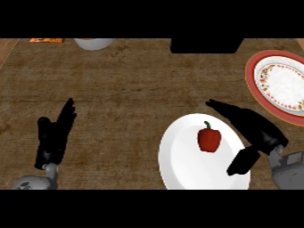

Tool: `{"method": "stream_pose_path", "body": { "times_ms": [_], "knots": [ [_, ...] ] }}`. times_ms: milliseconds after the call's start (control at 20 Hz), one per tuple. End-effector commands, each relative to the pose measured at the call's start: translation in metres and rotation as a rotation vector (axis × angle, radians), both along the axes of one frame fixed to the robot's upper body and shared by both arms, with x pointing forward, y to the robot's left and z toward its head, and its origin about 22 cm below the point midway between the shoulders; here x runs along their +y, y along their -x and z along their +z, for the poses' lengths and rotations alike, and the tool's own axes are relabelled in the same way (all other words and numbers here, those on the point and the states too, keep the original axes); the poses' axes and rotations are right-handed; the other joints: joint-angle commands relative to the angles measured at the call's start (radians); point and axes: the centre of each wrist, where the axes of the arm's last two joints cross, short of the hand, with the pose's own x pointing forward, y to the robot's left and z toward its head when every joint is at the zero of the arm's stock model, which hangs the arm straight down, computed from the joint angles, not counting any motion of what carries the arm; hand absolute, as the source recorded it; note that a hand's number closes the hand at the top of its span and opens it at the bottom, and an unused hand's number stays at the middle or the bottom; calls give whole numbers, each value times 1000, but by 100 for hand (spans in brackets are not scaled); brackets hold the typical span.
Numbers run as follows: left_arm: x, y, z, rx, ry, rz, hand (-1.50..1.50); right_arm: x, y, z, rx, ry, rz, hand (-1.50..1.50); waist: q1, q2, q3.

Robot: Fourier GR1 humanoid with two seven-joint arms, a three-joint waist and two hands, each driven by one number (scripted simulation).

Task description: Pick the bell pepper from the plate and place it in the plate

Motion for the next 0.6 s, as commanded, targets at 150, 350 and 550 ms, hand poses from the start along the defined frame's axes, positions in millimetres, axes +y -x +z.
{"method": "stream_pose_path", "body": {
  "times_ms": [150, 350, 550],
  "knots": [
    [5, 10, -1, 10, -11, -7, 0, 2, -6, -22, 52, 32, 6, -150, -1, 0, 1],
    [-14, -3, 11, 0, -18, 21, 0, -4, -20, -23, 75, 39, 16, -150, -1, 0, 1],
    [7, -7, 23, -8, -17, 26, 0, 4, -8, -28, 81, 48, 23, -150, -4, 0, 1]
  ]
}}
